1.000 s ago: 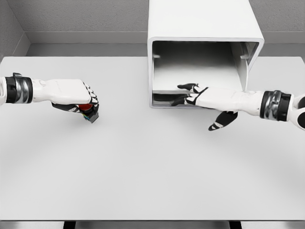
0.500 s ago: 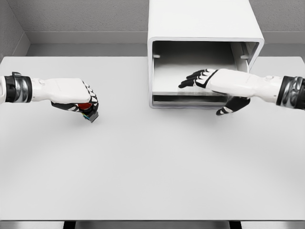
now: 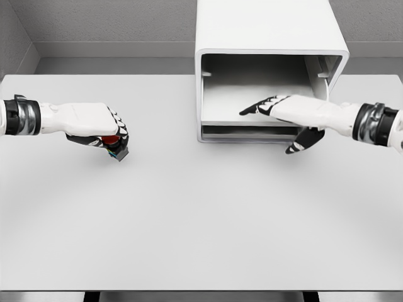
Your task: Slide open multi-storey tabletop storage cabinets and put open load switch and slide close multi-storey tabletop storage cabinets
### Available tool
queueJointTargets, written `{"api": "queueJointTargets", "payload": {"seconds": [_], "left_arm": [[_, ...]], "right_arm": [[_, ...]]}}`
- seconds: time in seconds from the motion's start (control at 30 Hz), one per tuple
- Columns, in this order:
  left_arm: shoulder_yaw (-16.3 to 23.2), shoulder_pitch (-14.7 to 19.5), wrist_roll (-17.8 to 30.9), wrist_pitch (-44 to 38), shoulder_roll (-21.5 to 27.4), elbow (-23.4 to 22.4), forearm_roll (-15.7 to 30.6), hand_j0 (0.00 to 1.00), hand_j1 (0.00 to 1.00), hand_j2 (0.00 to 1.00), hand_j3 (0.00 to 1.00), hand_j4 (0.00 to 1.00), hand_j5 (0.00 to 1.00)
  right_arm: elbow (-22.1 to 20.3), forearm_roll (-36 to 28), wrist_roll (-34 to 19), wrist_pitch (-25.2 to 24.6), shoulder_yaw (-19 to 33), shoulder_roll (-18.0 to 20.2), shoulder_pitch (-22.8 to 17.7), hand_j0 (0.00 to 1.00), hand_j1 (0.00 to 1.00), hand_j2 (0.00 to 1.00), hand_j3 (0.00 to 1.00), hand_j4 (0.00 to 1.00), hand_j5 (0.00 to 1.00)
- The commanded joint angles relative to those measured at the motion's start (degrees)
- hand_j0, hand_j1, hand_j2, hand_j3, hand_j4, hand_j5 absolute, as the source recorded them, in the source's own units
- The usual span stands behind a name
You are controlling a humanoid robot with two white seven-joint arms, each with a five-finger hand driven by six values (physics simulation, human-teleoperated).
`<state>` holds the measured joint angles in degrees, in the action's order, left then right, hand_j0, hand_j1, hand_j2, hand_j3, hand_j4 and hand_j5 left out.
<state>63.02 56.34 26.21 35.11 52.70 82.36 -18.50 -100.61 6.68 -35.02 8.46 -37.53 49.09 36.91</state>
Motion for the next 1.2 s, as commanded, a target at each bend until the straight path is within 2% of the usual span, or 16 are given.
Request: {"api": "queueJointTargets", "payload": {"seconds": [0.0, 0.37, 0.5, 0.93, 1.03, 1.17], "left_arm": [[-0.1, 0.1, 0.0, -0.1, 0.0, 0.0, 0.3, 0.51, 0.51, 0.51, 0.51, 0.51, 0.51], [-0.1, 0.1, 0.0, -0.1, 0.0, 0.0, 0.3, 0.51, 0.51, 0.51, 0.51, 0.51, 0.51], [0.0, 0.1, 0.0, -0.1, 0.0, 0.0, 0.3, 0.51, 0.51, 0.51, 0.51, 0.51, 0.51], [-0.1, 0.1, 0.0, -0.1, 0.0, 0.0, 0.2, 0.51, 0.51, 0.51, 0.51, 0.51, 0.51], [-0.1, 0.1, 0.0, -0.1, 0.0, 0.0, 0.3, 0.51, 0.51, 0.51, 0.51, 0.51, 0.51], [-0.2, 0.2, 0.0, -0.1, 0.4, 0.0, 0.3, 0.51, 0.51, 0.51, 0.51, 0.51, 0.51]], "right_arm": [[0.0, 0.1, 0.0, -0.1, -0.4, 0.3, 0.0, 1.0, 1.0, 1.0, 1.0, 1.0, 1.0], [-0.1, 0.1, 0.0, 0.2, -1.3, 0.6, -0.3, 1.0, 1.0, 1.0, 1.0, 1.0, 1.0], [-0.1, 0.3, 0.0, 0.7, -1.1, 2.1, -1.0, 1.0, 1.0, 1.0, 1.0, 1.0, 1.0], [-0.2, 0.4, 0.0, 7.4, -0.2, 3.5, -1.5, 1.0, 1.0, 1.0, 1.0, 1.0, 1.0], [-0.2, 0.3, 0.0, 8.7, 2.3, 3.6, -3.2, 1.0, 1.0, 1.0, 1.0, 1.0, 1.0], [-0.2, 0.4, 0.0, 9.2, 2.7, 3.6, -3.7, 1.0, 1.0, 1.0, 1.0, 1.0, 1.0]]}}
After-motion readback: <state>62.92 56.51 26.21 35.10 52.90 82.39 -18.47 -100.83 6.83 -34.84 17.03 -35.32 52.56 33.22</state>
